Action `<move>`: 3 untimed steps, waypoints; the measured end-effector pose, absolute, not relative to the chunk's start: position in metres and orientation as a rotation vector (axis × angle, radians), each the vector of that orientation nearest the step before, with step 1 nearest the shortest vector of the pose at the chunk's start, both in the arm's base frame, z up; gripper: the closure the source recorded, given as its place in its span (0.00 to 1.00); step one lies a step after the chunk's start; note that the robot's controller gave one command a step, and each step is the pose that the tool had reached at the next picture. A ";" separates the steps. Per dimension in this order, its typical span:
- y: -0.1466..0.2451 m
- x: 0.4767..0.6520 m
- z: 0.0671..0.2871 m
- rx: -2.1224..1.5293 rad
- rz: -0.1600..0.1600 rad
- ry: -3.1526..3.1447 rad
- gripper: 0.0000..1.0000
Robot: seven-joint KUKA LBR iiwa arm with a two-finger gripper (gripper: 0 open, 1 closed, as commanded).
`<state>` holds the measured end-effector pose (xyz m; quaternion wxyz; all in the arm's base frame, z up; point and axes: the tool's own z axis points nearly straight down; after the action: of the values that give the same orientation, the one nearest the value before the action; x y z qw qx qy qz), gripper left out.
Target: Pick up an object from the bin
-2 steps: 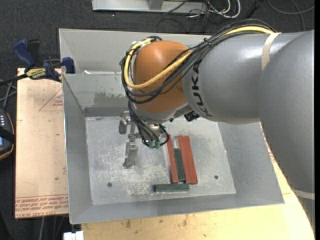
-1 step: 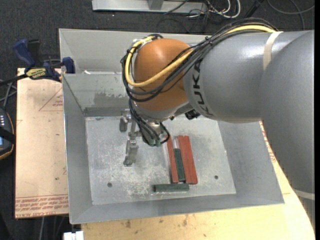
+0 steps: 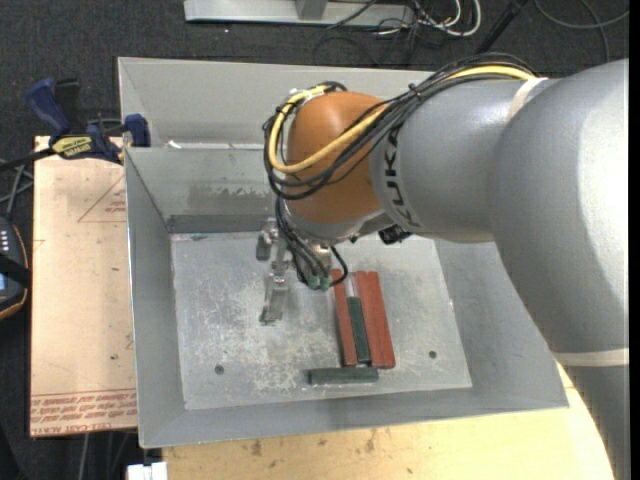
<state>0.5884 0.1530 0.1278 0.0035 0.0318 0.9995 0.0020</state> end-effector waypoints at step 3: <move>0.073 0.633 0.075 0.240 0.002 3.127 0.00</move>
Offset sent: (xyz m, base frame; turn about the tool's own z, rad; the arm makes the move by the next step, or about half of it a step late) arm 0.0451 -0.0849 0.0018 0.2648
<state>0.6334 0.0730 0.0745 0.0026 0.0766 0.9971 0.0008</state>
